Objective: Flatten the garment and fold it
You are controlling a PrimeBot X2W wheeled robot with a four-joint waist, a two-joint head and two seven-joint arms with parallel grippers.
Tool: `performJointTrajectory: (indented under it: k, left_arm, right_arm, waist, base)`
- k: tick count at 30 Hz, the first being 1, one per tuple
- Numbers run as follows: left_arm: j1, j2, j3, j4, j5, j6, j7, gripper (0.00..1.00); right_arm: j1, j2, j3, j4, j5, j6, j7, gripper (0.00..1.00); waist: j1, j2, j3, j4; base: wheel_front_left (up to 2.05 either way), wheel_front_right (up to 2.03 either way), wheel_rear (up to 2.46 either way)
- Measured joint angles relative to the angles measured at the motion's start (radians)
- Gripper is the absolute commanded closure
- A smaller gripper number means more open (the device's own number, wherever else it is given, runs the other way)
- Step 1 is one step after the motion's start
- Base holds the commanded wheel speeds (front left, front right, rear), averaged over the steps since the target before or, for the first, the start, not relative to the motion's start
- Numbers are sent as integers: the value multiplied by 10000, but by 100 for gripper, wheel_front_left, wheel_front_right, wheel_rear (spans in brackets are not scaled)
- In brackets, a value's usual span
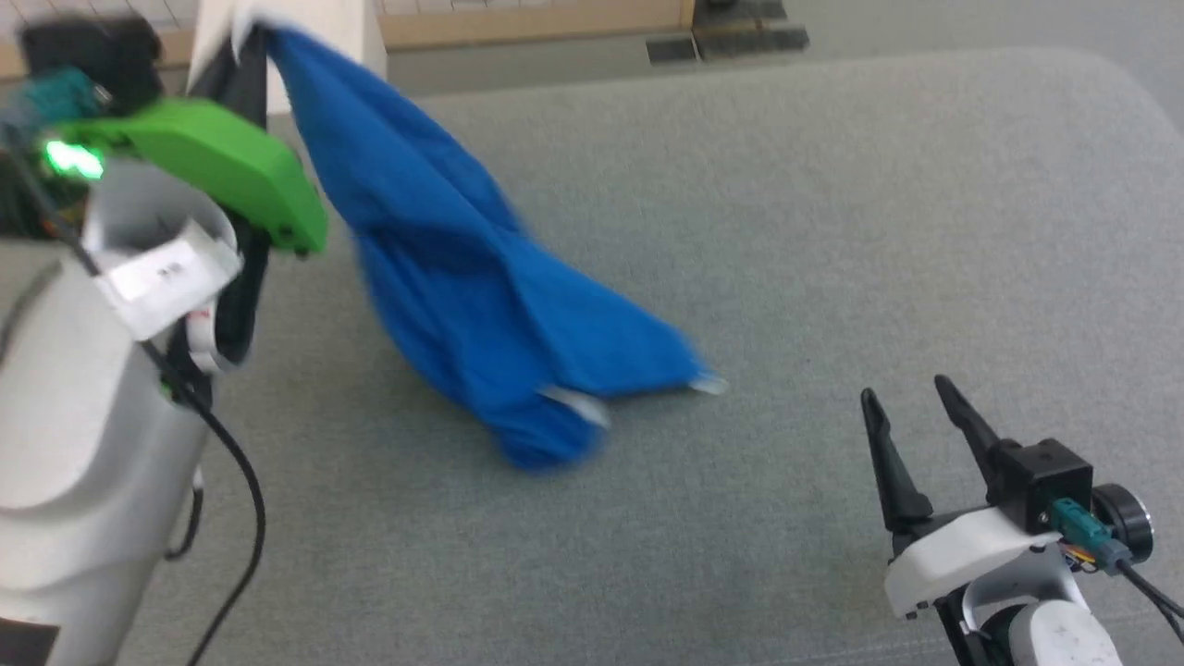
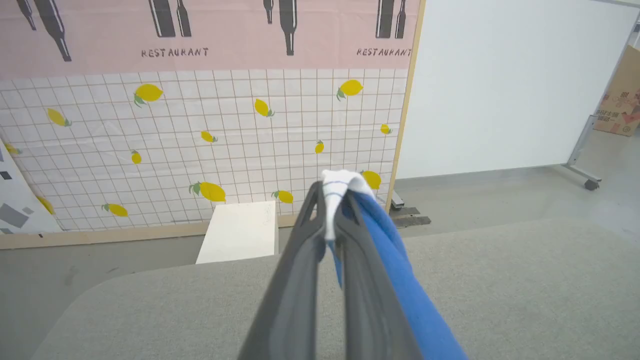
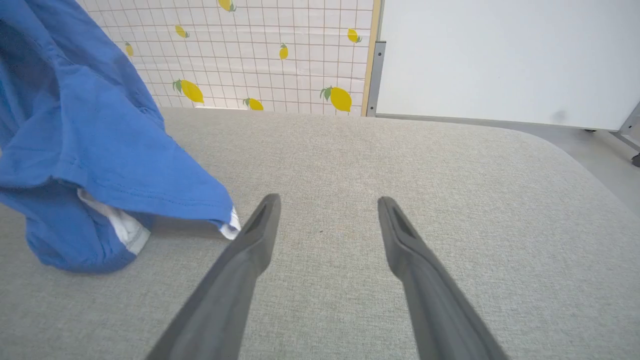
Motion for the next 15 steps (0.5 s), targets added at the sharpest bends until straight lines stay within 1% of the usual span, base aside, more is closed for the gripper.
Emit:
performJointTrajectory:
  k: [4, 6, 9, 11, 15]
  left_arm:
    - [-751, -63, -36, -890, 221, 52, -130, 100]
    - [-1007, -299, -219, -1135, 222, 50, -113, 100]
    - [-1094, -922, -1009, -1195, 205, -38, 303, 100]
    - [-897, -1432, -1816, -989, 150, -153, 819, 100]
    - [297, -2311, -3179, -529, -56, -238, 1304, 100]
  right_arm:
    - [25, 2, 15, 8, 52, 0, 42, 0]
    - [24, 2, -2, 27, 125, 0, 40, 0]
    - [25, 2, -59, 96, 198, 0, -10, 0]
    - [19, 6, -61, 153, 222, 0, -23, 0]
    - [-23, 4, -151, 217, 309, 0, -123, 0]
  waist:
    - [0, 0, -328, 23]
    - [0, 0, -375, -35]
    - [-1, 0, -338, -157]
    - [-1, 1, -263, -246]
    - [-1, 0, -58, -424]
  base:
    - [0, 0, 0]
    - [0, 0, 0]
    - [0, 0, 0]
    - [0, 0, 0]
    - [0, 0, 0]
